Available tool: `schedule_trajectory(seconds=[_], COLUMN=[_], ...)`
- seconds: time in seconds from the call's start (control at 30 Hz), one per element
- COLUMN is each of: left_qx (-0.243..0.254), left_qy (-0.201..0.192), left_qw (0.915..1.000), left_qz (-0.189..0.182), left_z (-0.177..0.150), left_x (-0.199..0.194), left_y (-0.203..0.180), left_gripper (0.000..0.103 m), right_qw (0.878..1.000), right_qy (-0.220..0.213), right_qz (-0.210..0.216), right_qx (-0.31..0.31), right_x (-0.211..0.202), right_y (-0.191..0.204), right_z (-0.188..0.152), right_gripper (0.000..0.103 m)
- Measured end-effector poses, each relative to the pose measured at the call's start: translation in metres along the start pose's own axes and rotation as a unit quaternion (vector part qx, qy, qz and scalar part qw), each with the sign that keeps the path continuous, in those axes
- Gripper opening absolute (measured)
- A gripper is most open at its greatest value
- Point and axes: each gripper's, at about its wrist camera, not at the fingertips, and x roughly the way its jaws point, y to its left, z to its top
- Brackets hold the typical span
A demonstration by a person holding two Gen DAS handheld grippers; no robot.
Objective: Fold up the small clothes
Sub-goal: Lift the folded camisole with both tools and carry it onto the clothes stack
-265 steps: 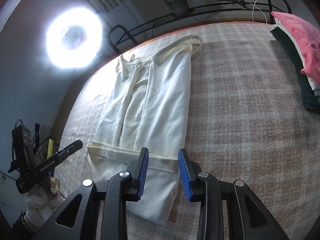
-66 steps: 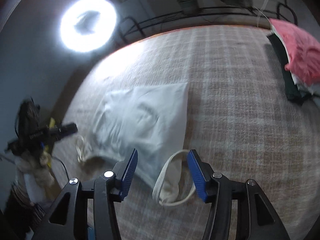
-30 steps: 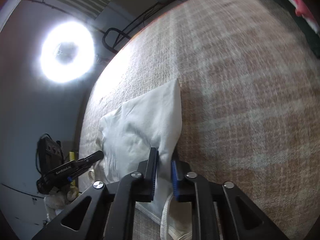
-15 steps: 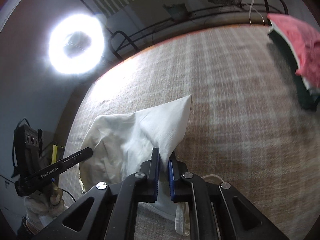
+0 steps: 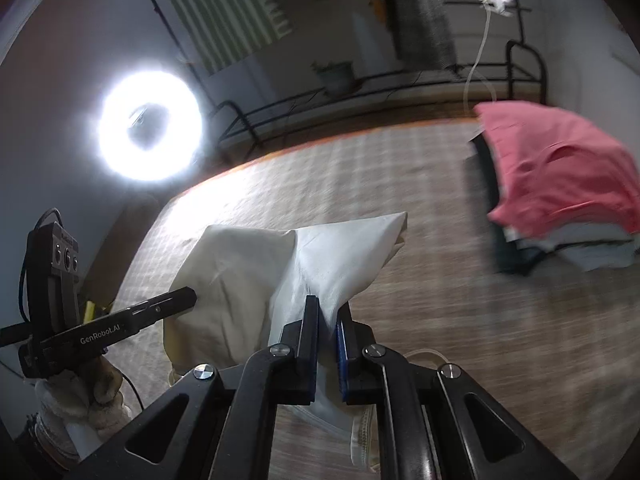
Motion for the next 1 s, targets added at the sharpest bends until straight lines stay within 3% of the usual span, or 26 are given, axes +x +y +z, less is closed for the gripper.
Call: schedule_trajectory(seconds=[0.33,0.63,1.0], left_qx=[0.051,0.094,0.115], left_qy=[-0.018,-0.034,-0.066], left_qw=[0.998,0.9942,0.9904], left_qz=[-0.033,-0.041,-0.04], left_z=[0.027,0.059,0.106], left_x=[0.035,0.081,0.147], left_y=[-0.09,-0.163,-0.226], left_gripper=[0.002,0.002,0.002], right_qw=[0.998,0.993,0.98], right_qy=[-0.055,-0.08,-0.113], right_qz=[-0.042,-0.091,-0.164], right_qx=[0.013,-0.003,-0.029], right_x=[-0.06,-0.078,-0.094], right_y=[-0.066,-0.122,-0.194], right_z=[0.023,0.059,0.122], right_gripper=[0.005,0.005,0.005])
